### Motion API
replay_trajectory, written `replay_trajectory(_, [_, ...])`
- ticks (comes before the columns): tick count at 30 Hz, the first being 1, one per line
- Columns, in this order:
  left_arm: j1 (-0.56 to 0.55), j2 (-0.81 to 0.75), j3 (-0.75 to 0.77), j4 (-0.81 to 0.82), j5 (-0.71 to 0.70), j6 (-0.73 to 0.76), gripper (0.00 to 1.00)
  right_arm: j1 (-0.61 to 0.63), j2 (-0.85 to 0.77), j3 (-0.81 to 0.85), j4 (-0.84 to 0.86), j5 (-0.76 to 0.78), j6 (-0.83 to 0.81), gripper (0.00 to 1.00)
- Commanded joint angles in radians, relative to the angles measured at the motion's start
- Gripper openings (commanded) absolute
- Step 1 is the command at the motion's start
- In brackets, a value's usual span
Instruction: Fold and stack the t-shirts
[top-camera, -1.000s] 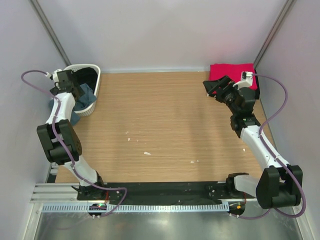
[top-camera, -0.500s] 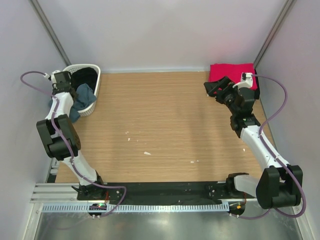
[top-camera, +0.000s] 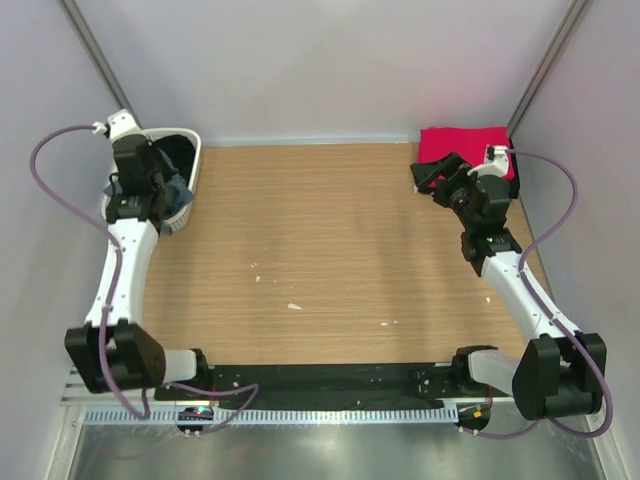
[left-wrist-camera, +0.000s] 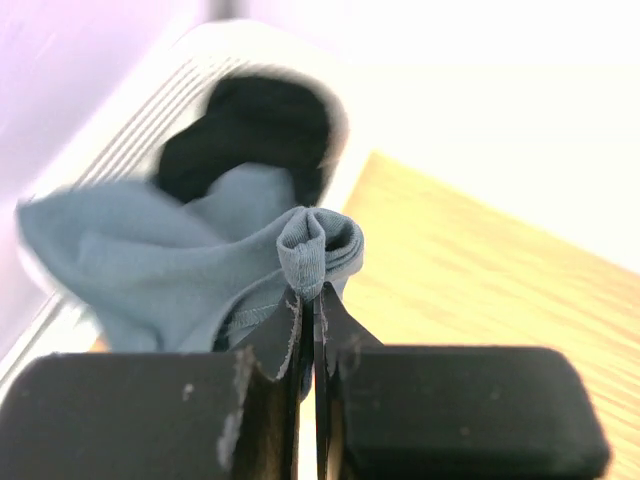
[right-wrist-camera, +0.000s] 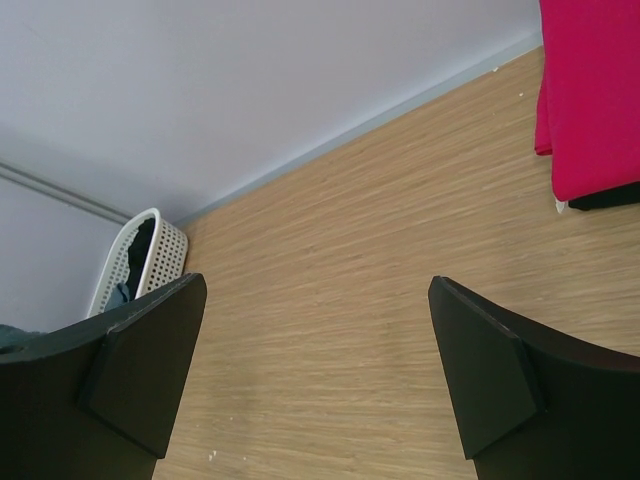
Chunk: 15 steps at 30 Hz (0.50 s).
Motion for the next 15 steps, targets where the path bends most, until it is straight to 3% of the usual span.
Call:
replay_trajectory(1, [-0.104, -0.141, 0.061, 0.048, -0.062, 0.020, 0.00, 0.005, 0.027, 0.061, 0.047, -0.005, -0.015, 1.00])
replay_trajectory(7, [-0.359, -0.183, 0.144, 0.011, -0.070, 0.003, 0.01, 0.009, 0.049, 0.096, 0.067, -0.057, -0.023, 1.00])
replay_trajectory(11, [-0.636, -0.111, 0.297, -0.041, -0.114, 0.060, 0.00, 0.011, 0.010, 0.095, 0.030, -0.025, -0.046, 1.00])
replay_trajectory(15, [-0.867, -0.040, 0.305, -0.024, -0.249, 0.121, 0.00, 0.016, -0.053, 0.154, -0.215, 0.227, -0.109, 1.00])
